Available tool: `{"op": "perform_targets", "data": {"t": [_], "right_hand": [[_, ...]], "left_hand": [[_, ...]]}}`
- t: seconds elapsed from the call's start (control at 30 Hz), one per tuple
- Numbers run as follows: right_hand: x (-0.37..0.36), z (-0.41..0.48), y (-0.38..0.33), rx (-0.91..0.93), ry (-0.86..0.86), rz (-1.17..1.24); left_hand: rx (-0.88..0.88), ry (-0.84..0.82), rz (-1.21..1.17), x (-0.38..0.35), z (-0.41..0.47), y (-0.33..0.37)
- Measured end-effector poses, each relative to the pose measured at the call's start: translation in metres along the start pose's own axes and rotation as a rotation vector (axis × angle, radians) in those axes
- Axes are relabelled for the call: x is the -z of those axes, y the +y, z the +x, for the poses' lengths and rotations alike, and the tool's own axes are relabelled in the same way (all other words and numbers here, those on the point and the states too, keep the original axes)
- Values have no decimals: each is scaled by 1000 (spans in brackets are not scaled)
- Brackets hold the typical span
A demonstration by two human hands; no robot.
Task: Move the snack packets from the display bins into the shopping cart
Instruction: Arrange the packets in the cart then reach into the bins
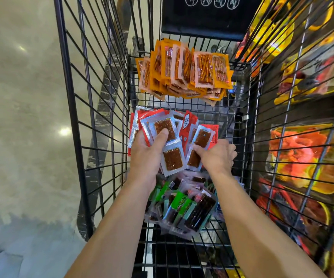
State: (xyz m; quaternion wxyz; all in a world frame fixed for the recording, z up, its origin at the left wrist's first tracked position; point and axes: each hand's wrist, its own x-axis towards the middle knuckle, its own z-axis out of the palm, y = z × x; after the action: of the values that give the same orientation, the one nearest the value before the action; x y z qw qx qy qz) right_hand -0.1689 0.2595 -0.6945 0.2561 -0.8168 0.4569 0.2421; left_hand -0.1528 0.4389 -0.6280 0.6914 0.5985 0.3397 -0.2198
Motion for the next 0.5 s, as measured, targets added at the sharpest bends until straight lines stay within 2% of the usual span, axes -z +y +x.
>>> {"op": "perform_targets", "data": {"t": [0.23, 0.37, 0.43, 0.5], "right_hand": [[-1, 13, 14, -50, -36, 427], [15, 12, 27, 17, -59, 621], [32, 5, 31, 70, -184, 814], [48, -7, 29, 147, -438, 1049]], "left_hand": [[12, -14, 34, 0, 0, 0], [17, 2, 57, -1, 0, 3], [28, 6, 63, -2, -1, 2], [35, -4, 72, -2, -1, 2]]}}
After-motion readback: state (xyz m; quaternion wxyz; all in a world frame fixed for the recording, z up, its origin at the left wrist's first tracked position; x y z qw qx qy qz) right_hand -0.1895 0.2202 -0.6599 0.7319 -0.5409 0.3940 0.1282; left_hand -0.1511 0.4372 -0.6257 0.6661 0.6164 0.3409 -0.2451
